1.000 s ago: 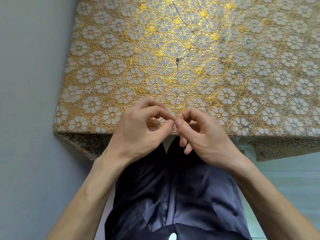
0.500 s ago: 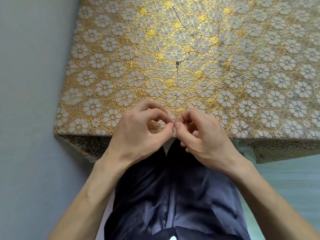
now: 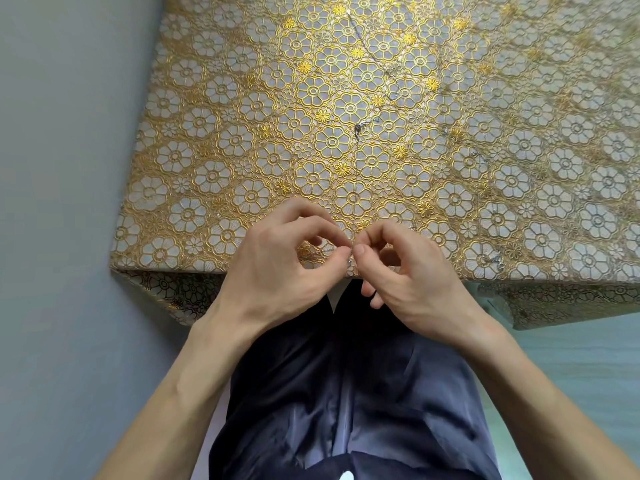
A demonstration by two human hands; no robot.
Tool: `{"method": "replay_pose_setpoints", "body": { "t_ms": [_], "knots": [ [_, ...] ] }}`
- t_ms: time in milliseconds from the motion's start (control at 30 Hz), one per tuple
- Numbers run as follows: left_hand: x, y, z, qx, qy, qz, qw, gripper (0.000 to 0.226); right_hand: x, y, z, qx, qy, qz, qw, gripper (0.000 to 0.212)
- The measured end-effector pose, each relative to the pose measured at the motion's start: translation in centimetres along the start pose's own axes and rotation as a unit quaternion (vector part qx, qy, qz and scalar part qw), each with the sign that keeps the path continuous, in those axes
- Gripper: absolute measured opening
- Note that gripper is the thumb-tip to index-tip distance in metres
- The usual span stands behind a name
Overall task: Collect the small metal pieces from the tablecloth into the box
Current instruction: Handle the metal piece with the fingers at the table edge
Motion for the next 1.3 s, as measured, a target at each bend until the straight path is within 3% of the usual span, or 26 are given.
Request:
{"method": "replay_pose_setpoints", "body": {
  "t_ms": [233,900,1100,1300],
  "knots": [
    [0.4,-0.2,-0.1,0.001,-0.003,-0.006,1.000,0.008,-0.1,-0.9,0.0,-0.072,0.009,0.066,0.995,0.012],
    [0.6,-0.5,-0.2,-0.009,-0.018,0.015,1.000,0.005,-0.2,-1.2,0.0,-0.100,0.005,0.089,0.991,0.012],
    [0.7,-0.4,-0.4,0.013,-0.026,-0.008,1.000,0.016,0.1,-0.8,-0.4,-0.071,-0.033,0.112,0.991,0.013],
    [0.7,0.3,-1.1,0.044,-0.035,-0.024,0.998,0.016,0.2,0.2,-0.8,0.022,-0.086,0.023,0.996,0.015]
  ]
}}
Point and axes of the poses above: each hand's wrist, its own z-axis away from the middle knuckle, its own x-axis out of the palm, y = z × x, the point moved 9 cm from there along -z, towards the middle knuckle, and after that the axes turned 4 degrees about -x, right-handed, at the moved point
